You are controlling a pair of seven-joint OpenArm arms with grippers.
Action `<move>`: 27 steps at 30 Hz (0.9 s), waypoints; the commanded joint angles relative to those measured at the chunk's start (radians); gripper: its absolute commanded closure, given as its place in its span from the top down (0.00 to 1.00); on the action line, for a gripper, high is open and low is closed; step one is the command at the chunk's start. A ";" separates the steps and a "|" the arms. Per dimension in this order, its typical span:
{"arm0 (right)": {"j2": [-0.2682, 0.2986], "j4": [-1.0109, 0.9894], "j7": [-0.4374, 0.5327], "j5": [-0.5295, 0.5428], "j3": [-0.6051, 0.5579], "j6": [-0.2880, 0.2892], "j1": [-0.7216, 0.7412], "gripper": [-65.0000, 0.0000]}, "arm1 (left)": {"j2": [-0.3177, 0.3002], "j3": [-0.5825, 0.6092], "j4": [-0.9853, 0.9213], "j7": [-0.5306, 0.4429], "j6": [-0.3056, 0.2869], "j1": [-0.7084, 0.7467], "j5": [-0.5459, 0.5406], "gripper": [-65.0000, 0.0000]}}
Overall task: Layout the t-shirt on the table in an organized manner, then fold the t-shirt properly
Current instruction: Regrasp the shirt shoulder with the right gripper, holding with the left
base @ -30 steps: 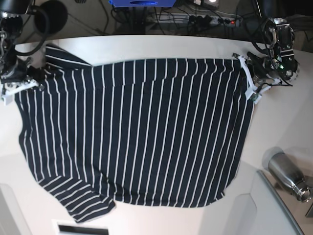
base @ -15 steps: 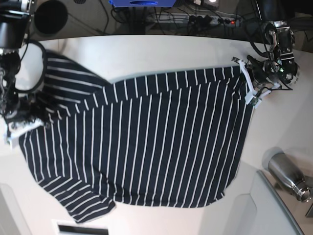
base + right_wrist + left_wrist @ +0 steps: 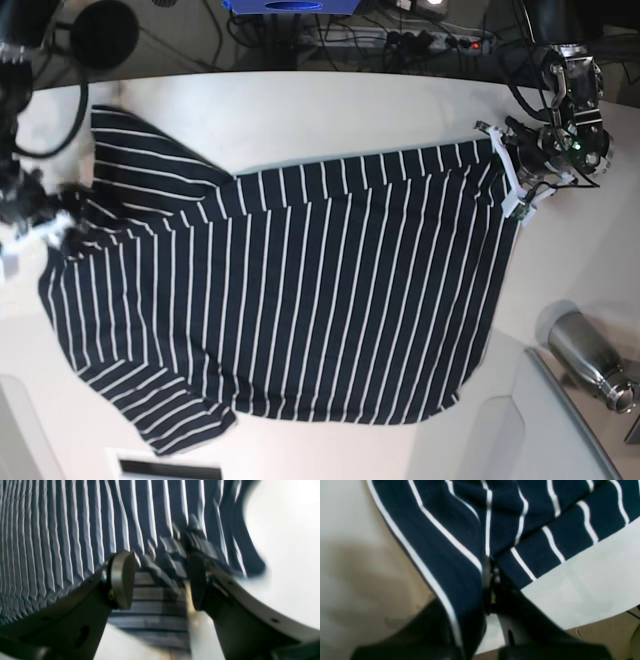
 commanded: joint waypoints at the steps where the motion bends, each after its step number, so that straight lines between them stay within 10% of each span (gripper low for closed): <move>1: -0.016 0.033 0.004 0.015 0.022 0.011 -0.025 0.50 | -0.016 -0.005 0.032 -0.006 0.006 -0.009 -0.009 0.00; 17: -0.012 -0.274 0.105 0.015 0.010 0.020 -0.003 0.55 | -0.014 0.000 0.092 -0.004 0.006 -0.004 -0.009 0.00; 27: -0.018 -0.342 0.106 0.013 0.010 0.128 0.009 0.55 | -0.014 -0.002 0.092 -0.004 0.006 -0.004 -0.009 0.00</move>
